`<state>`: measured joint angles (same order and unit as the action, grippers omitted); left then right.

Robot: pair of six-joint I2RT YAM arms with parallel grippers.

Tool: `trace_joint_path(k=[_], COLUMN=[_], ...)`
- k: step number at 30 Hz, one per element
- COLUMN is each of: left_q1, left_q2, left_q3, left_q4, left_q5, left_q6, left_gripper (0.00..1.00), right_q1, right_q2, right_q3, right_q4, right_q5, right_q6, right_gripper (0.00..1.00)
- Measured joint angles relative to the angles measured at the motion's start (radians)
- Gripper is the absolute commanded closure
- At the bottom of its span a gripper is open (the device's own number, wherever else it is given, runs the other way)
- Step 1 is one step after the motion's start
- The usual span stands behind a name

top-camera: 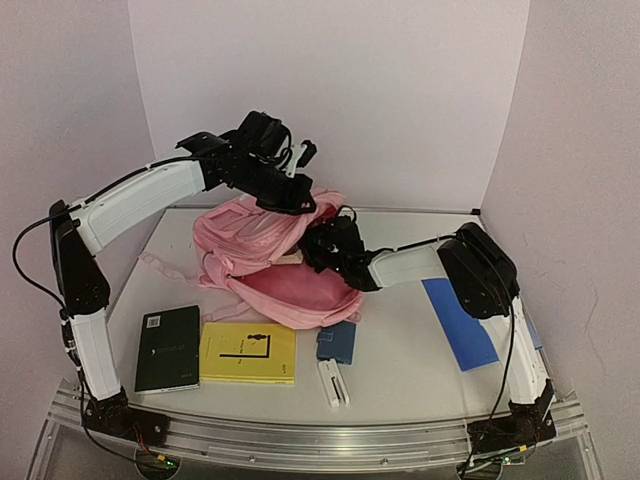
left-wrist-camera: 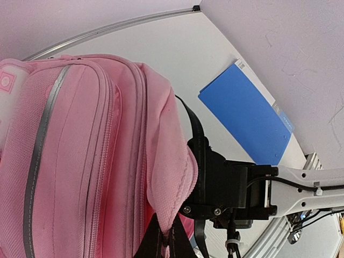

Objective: Pack the student bag
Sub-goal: Place the book in the student bag.

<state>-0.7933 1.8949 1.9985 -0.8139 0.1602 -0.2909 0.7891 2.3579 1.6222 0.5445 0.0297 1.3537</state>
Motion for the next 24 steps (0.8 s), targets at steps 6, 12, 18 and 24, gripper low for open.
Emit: trace_joint_path(k=[6,12,18,24], left_q1=[0.032,0.054,0.106,0.180], left_q2=[-0.033,-0.037,-0.050,-0.076], left_q3=[-0.057,-0.069,-0.111,-0.204], left_q4=[0.039,0.042,0.045,0.065], left_q5=[0.028,0.030,0.031,0.033], left_q6=[-0.041,-0.050,-0.051,-0.073], left_gripper=[1.00,1.00,1.00,0.93], right_q1=[0.004,0.003,0.003,-0.026], right_q2=[-0.013,-0.153,-0.475,-0.739], right_q3=[-0.010,-0.113,-0.315,-0.434], right_q4=[-0.040,-0.152,-0.204,-0.353], right_q5=[0.027,0.063,0.057,0.055], right_q6=[-0.059,-0.138,-0.251,-0.422], right_gripper=[0.31,0.19,0.02,0.02])
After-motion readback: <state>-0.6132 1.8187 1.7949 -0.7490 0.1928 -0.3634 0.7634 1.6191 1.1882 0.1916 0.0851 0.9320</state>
